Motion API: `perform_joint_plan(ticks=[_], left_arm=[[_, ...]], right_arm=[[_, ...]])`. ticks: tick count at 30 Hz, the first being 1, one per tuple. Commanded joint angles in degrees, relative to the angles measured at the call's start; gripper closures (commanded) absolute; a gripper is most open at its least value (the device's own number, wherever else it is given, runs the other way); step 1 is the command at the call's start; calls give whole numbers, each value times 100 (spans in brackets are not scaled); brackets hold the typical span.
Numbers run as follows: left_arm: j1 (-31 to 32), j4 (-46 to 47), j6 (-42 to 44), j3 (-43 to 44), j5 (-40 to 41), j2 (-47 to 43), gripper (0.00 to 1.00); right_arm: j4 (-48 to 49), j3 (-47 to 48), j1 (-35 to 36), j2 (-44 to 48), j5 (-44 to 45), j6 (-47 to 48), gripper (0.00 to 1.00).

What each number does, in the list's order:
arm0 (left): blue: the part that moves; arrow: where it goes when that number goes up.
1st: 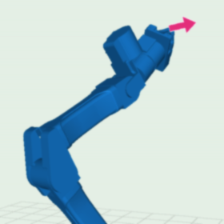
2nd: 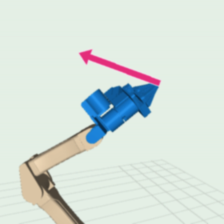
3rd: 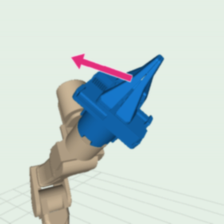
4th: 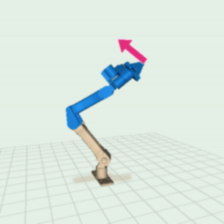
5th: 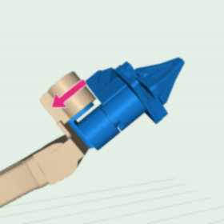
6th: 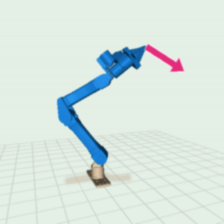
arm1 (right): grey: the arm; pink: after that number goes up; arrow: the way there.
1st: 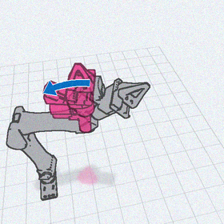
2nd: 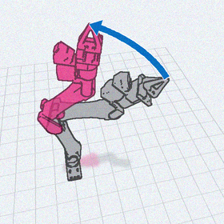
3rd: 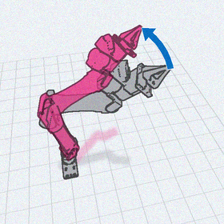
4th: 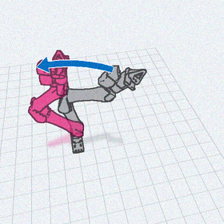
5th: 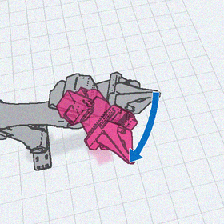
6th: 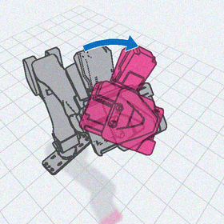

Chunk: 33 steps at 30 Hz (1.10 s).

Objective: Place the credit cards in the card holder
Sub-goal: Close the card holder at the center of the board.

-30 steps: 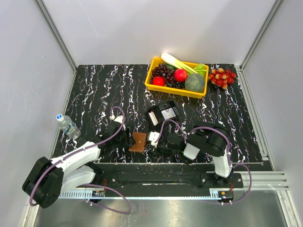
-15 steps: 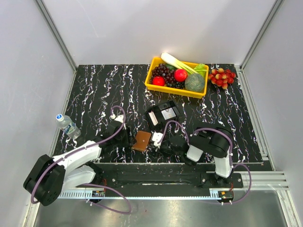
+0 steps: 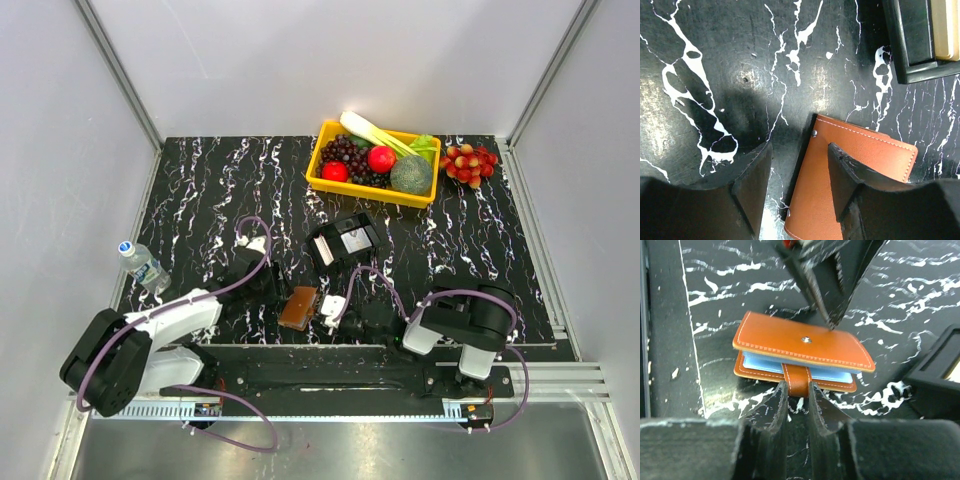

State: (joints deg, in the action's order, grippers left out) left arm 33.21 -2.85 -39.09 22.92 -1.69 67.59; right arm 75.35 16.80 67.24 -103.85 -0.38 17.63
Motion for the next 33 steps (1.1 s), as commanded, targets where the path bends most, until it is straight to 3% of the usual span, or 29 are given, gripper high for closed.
perform_joint_plan(ticks=[1,25,33], left_arm=[[-25,-269,-28,-77,99,280,47],[-25,127,-213,-182,-59,597,49],[-8,259,42,-191,-384,421,56]], right_arm=[[1254,25,87,480,416,197,100],[1412,280,325,902,1093,549,100],[1403,359,368,691,1277,575,100]])
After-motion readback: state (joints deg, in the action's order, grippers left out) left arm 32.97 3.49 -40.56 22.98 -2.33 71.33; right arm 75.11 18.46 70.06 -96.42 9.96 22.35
